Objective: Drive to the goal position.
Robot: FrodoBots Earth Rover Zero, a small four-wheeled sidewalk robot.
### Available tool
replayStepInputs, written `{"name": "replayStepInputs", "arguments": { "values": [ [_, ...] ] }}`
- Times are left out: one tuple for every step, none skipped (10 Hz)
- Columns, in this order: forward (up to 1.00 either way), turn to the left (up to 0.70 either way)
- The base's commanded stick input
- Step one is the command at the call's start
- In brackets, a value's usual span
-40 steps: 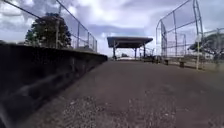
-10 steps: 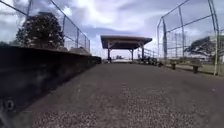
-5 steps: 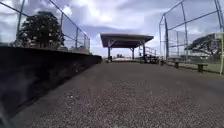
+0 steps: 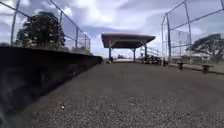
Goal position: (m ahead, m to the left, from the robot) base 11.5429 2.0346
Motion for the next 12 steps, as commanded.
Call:
{"name": "replayStepInputs", "arguments": {
  "values": [
    [0.7,0.3],
    [0.7,0.18],
    [0.7,0.02],
    [0.7,0.0],
    [0.7,0.0],
    [0.7,0.0],
    [0.7,0.0],
    [0.7,0.0],
    [0.7,0.01],
    [0.7,0.03],
    [0.7,0.27],
    [0.7,0.35]
  ]
}}
